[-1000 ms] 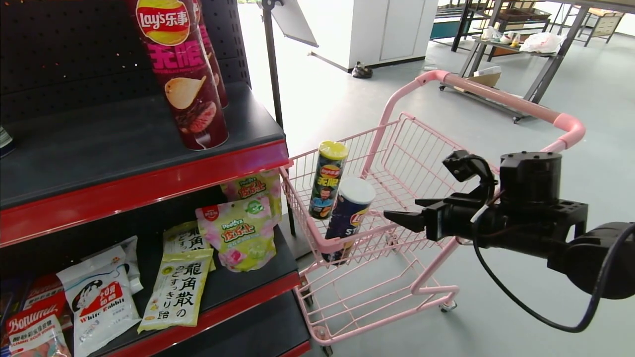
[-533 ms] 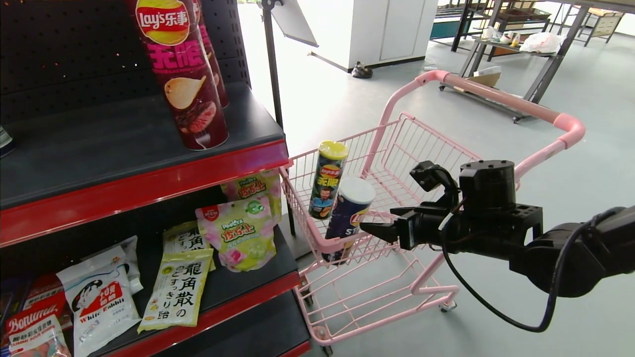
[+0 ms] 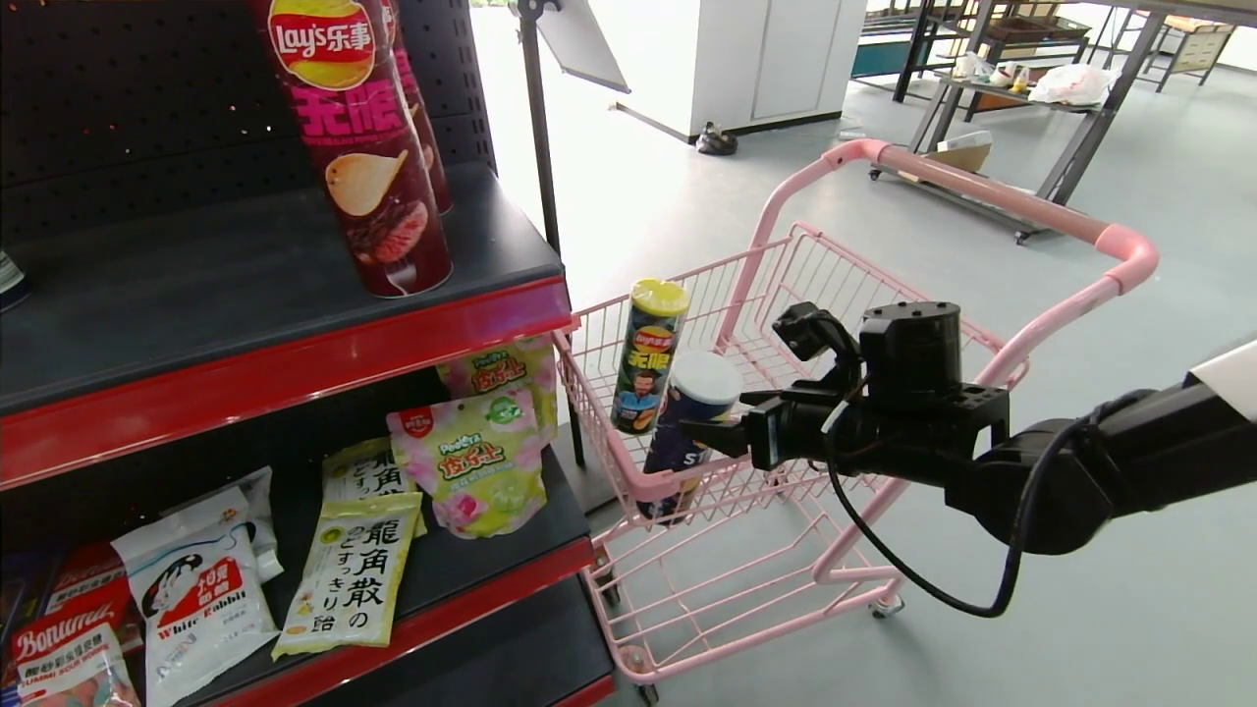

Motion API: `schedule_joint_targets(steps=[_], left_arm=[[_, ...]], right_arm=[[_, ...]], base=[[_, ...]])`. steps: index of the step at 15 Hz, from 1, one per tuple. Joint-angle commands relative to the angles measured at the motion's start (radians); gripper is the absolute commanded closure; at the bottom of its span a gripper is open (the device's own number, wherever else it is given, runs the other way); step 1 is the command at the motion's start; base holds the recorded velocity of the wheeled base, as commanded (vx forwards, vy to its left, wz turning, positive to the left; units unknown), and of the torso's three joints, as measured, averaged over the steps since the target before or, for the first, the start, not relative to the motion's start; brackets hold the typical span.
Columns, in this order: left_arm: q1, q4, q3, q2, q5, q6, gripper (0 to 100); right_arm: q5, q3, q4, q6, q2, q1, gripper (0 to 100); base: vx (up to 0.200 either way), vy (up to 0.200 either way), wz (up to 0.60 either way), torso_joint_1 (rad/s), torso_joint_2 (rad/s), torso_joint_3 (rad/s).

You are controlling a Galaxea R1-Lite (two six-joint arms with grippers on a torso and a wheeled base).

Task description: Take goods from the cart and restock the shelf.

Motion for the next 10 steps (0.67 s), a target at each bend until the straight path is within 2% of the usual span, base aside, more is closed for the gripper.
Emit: schedule_joint_targets(steps=[1,4,5,7,10], left_arm=[[0.0,0.0,0.0,0.001,0.0,0.0,0],[0.0,0.0,0.0,0.001,0.0,0.002,0],[0.0,0.0,0.0,0.001,0.0,0.005,0],[0.0,-0.002,0.0,0.001,0.003,0.005,0],[0.0,-0.002,0.0,0.001,0.009,0.006,0]], right_arm=[[-0.001,-0.064,-0.002,-0.001,0.067,0.01,0],[-0.002,-0.125,-0.002,0.002,0.125,0.025,0],[-0.005,-0.139,-0.024,0.004,0.161,0.04,100],[-0.007,-0.148,-0.098,0.019,0.207,0.047,100],[-0.007,-0.149,-0.107,0.036,0.222,0.048,100]], base=[[0.0,0.0,0.0,0.0,0.0,0.0],[0.0,0.0,0.0,0.0,0.0,0.0],[0.0,0.0,0.0,0.0,0.0,0.0],[0.0,0.0,0.0,0.0,0.0,0.0],[0.0,0.0,0.0,0.0,0.0,0.0]])
